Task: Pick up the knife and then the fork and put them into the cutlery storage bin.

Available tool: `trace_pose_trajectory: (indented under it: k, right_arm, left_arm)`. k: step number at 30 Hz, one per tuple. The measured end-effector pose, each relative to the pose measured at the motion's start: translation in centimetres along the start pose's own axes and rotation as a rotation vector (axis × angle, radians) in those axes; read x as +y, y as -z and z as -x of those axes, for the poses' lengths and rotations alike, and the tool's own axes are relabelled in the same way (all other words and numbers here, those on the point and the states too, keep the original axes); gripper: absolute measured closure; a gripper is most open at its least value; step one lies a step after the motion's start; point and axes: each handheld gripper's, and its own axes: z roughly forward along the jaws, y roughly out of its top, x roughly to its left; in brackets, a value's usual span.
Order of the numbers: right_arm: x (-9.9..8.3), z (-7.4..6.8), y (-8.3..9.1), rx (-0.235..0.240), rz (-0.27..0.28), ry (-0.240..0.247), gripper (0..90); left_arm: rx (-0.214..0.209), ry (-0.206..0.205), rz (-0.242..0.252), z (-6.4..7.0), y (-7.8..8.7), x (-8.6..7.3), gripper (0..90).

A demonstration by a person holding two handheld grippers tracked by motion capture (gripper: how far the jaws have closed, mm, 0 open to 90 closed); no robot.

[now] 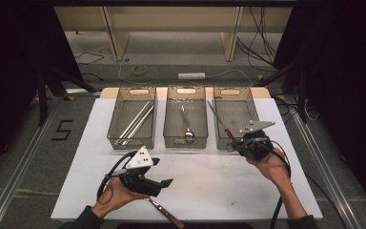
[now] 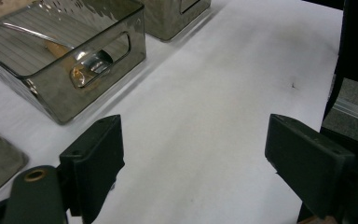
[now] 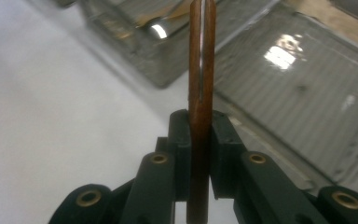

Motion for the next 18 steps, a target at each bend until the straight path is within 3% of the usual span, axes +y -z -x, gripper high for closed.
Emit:
trace_pose_trajectory:
  k: [9,18]
  right_arm:
    - [2.1,3.9,-0.9,-0.044,-0.014,-0.173,81.5]
    - [3.3,5.6,-2.7,-0.075,-0.049,-0.265,81.5]
  left_arm:
    - [0.022,-0.031,-0.007,0.1,0.0,-0.6,17.7]
    - [0.026,-0.036,-0.023,0.2,-0.1,-1.0,17.5]
